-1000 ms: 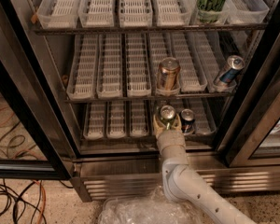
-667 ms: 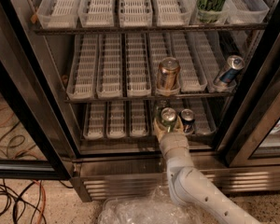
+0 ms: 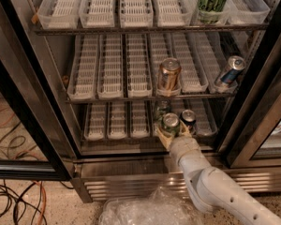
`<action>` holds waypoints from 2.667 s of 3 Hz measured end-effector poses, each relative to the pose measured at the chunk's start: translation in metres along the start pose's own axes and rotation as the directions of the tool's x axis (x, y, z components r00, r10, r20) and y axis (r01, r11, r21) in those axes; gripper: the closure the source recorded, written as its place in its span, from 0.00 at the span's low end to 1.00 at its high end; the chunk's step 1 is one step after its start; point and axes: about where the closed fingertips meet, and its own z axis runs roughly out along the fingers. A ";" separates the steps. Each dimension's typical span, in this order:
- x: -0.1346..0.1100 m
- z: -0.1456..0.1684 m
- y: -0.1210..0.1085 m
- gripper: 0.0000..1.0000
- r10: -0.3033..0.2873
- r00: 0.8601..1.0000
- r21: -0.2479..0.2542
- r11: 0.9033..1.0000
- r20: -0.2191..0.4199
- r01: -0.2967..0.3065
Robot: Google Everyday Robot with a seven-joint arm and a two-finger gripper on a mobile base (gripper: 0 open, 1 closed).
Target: Pick green can from bottom shelf of fridge
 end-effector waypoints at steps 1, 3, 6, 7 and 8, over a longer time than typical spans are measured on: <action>-0.007 -0.014 0.004 1.00 -0.048 0.999 -0.108 0.993 -0.017 0.046; -0.027 -0.052 0.011 1.00 -0.143 0.990 -0.286 0.948 -0.001 0.137; -0.058 -0.111 0.016 1.00 -0.195 0.981 -0.395 0.900 0.012 0.184; -0.057 -0.115 0.019 1.00 -0.165 0.986 -0.387 0.911 -0.029 0.141; -0.057 -0.115 0.019 1.00 -0.165 0.986 -0.387 0.911 -0.028 0.141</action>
Offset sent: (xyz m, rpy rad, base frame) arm -0.0581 0.0013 0.0306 -0.1285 0.0319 0.3651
